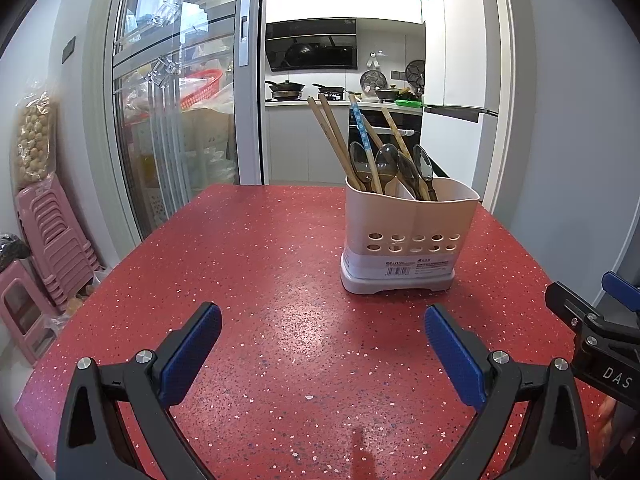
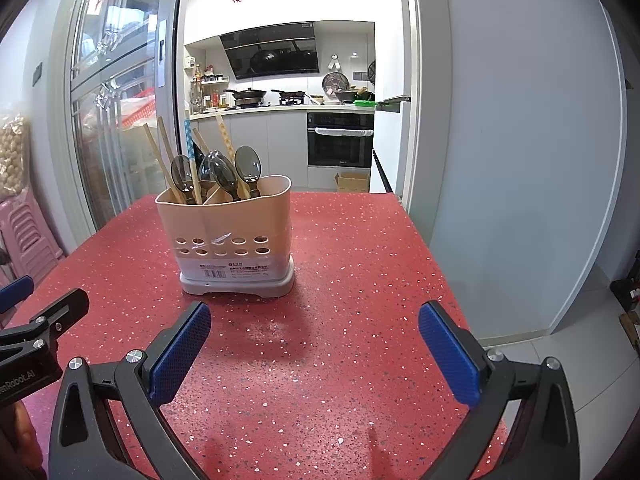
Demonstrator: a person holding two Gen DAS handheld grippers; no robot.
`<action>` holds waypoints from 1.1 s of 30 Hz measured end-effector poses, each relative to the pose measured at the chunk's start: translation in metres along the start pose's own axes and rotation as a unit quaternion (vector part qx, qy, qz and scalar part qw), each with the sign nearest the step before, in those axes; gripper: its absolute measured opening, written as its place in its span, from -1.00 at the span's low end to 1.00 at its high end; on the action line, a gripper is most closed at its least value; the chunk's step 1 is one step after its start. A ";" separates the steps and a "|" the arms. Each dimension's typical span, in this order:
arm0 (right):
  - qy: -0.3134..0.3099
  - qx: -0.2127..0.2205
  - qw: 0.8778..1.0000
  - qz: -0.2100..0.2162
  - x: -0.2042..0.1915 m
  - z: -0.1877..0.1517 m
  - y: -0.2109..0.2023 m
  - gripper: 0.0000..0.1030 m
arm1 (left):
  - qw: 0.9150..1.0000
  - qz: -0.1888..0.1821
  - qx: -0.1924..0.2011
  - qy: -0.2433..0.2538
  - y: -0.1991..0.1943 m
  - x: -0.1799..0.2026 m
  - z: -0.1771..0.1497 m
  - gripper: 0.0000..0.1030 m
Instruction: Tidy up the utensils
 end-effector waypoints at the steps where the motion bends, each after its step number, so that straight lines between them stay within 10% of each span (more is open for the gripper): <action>1: 0.000 0.000 1.000 0.000 0.000 0.000 0.000 1.00 | 1.000 0.000 0.000 0.000 0.000 0.000 0.000 1.00; 33: 0.001 0.002 1.000 0.005 -0.001 0.000 0.000 1.00 | 1.000 -0.001 -0.002 0.001 -0.001 0.003 0.000 1.00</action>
Point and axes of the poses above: each gripper's, at about its wrist camera, not at the fingertips, and y roughly the way its jaws point, x to its right, z to its top, the point moved 2 cm from there along y, roughly the way its jaws point, and after that the axes turned 9 degrees about -z, right-handed, at the moved point
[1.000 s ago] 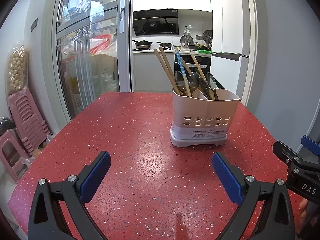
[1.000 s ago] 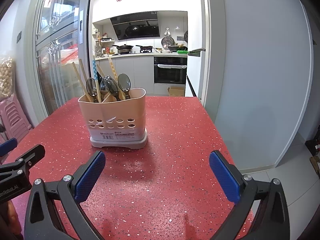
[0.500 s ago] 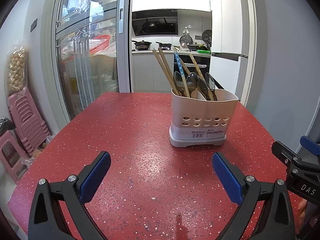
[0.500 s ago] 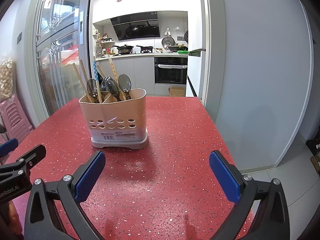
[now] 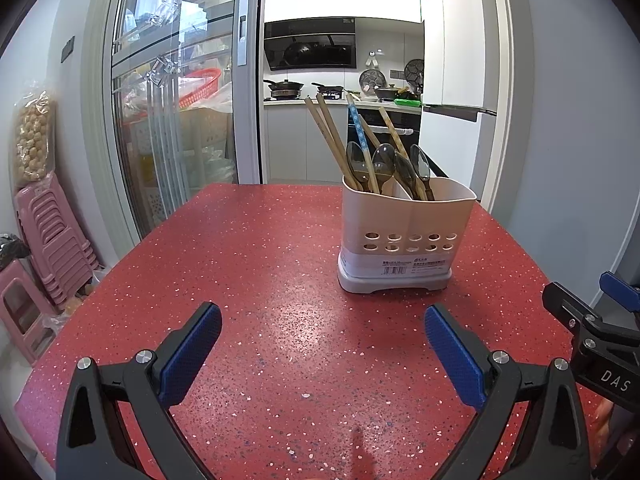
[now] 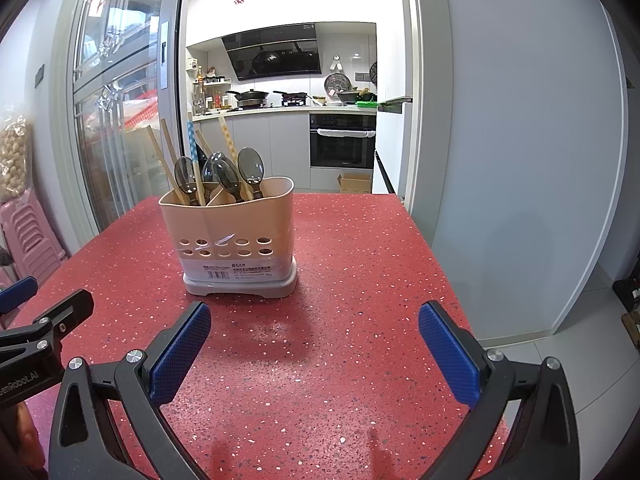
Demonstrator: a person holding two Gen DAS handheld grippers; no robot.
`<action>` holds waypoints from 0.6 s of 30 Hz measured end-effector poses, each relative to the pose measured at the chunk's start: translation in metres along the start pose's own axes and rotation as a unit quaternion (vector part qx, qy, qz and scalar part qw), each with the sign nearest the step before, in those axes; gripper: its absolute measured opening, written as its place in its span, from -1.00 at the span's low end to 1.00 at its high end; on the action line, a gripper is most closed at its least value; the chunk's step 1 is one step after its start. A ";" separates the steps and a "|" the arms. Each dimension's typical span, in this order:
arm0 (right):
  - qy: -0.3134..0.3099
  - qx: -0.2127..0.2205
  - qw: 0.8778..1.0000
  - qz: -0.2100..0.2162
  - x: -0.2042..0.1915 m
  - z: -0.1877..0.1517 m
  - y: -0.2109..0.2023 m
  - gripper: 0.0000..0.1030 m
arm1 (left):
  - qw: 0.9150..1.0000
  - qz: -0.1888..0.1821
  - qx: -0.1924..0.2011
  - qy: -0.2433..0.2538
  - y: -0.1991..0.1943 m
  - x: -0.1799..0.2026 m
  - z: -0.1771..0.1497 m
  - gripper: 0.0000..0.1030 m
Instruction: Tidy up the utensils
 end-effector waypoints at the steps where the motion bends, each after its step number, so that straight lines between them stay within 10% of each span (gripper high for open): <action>1: 0.000 0.000 1.000 0.001 0.000 0.000 0.000 1.00 | 1.000 0.000 0.000 -0.001 0.000 0.000 0.000 1.00; 18: -0.001 0.001 1.000 0.001 0.000 0.000 -0.001 1.00 | 1.000 0.001 -0.002 -0.002 0.002 0.000 0.001 1.00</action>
Point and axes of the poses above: each gripper's, at about its wrist camera, not at the fingertips, and y roughly the way its jaws point, x to its right, z to its top, the point moved 2 cm from there along y, roughly the way its jaws point, and after that the axes turned 9 degrees about -z, right-handed, at the moved point
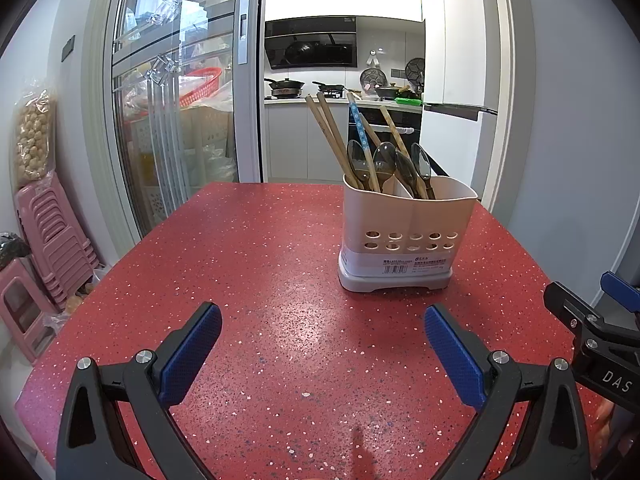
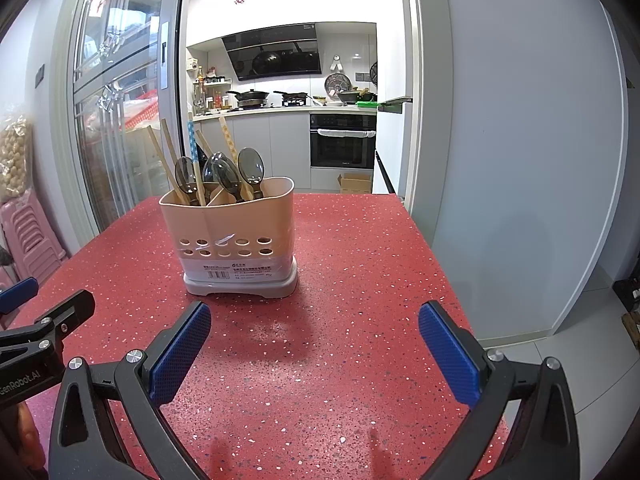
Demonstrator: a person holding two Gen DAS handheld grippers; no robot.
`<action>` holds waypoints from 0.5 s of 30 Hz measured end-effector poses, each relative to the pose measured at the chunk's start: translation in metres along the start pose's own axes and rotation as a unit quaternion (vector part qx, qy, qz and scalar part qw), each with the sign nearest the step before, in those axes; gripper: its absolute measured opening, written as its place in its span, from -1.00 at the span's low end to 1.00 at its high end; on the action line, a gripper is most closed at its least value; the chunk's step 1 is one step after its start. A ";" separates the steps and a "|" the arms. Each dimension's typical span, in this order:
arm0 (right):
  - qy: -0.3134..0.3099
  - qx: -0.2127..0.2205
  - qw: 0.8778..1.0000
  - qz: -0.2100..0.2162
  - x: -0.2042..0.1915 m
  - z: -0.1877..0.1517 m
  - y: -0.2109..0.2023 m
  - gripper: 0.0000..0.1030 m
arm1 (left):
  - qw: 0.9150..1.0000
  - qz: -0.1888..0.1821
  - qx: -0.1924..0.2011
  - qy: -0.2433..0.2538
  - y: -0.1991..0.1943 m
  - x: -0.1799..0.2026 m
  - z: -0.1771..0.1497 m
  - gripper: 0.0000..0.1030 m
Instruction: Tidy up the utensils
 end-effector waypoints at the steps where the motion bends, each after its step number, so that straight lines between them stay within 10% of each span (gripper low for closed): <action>1: 0.000 0.000 1.000 0.000 0.000 0.000 0.000 1.00 | 1.000 0.000 0.000 0.000 0.000 0.000 0.000 1.00; 15: 0.000 0.001 1.000 0.001 0.000 0.000 -0.001 1.00 | 1.000 0.001 -0.003 -0.004 0.000 -0.002 -0.001 1.00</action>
Point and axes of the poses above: each gripper's, at about its wrist camera, not at the fingertips, and y roughly the way its jaws point, x to its right, z to its top, the point moved 2 cm from there along y, roughly the way its jaws point, and after that the axes turned 9 degrees about -z, right-handed, at the moved point
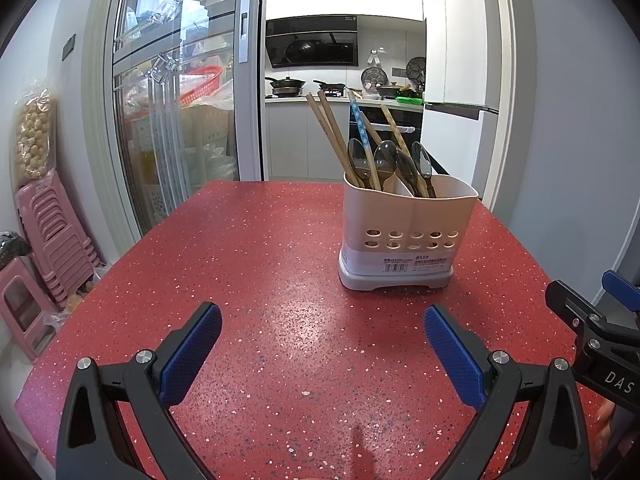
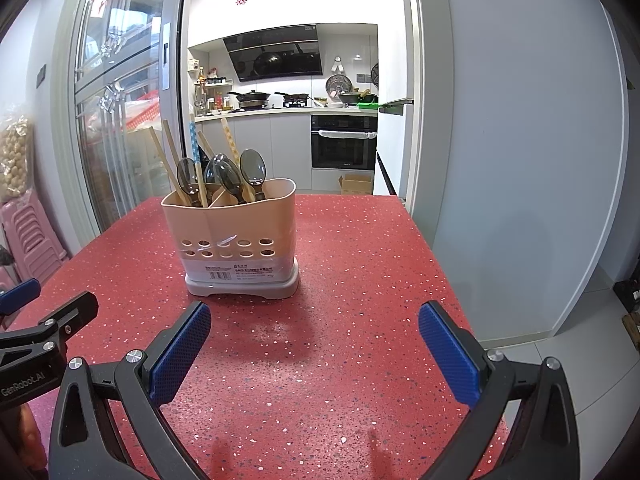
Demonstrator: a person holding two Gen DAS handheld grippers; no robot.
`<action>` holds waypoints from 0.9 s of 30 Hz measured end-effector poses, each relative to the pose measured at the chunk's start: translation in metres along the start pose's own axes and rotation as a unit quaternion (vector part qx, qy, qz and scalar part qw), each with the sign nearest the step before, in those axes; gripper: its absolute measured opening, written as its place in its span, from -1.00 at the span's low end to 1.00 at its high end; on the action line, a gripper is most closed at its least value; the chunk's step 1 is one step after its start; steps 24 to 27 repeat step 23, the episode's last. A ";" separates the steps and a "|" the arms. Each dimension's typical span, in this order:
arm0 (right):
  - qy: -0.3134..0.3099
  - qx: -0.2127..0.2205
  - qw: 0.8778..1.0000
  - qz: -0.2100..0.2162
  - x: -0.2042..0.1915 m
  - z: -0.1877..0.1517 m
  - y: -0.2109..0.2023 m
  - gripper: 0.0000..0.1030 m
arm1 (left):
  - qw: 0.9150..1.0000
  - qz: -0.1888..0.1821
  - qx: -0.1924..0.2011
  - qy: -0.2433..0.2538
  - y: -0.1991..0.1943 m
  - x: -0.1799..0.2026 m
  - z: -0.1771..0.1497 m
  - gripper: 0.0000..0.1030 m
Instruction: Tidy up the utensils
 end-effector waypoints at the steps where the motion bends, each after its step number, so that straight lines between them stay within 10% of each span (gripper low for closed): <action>1: 0.000 0.000 1.000 0.000 0.000 0.000 0.000 1.00 | 1.000 0.000 -0.001 -0.001 0.000 0.000 0.000 1.00; 27: 0.000 0.000 1.000 0.002 0.001 0.002 0.000 1.00 | 1.000 -0.006 -0.001 -0.002 -0.001 0.000 0.000 1.00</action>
Point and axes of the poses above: each gripper's, at about its wrist camera, not at the fingertips, and y roughly the way its jaws point, x to its right, z to its top, the point moved 2 cm from there along y, roughly the way its jaws point, and after that the axes turned 9 degrees about -z, right-handed, at the moved point
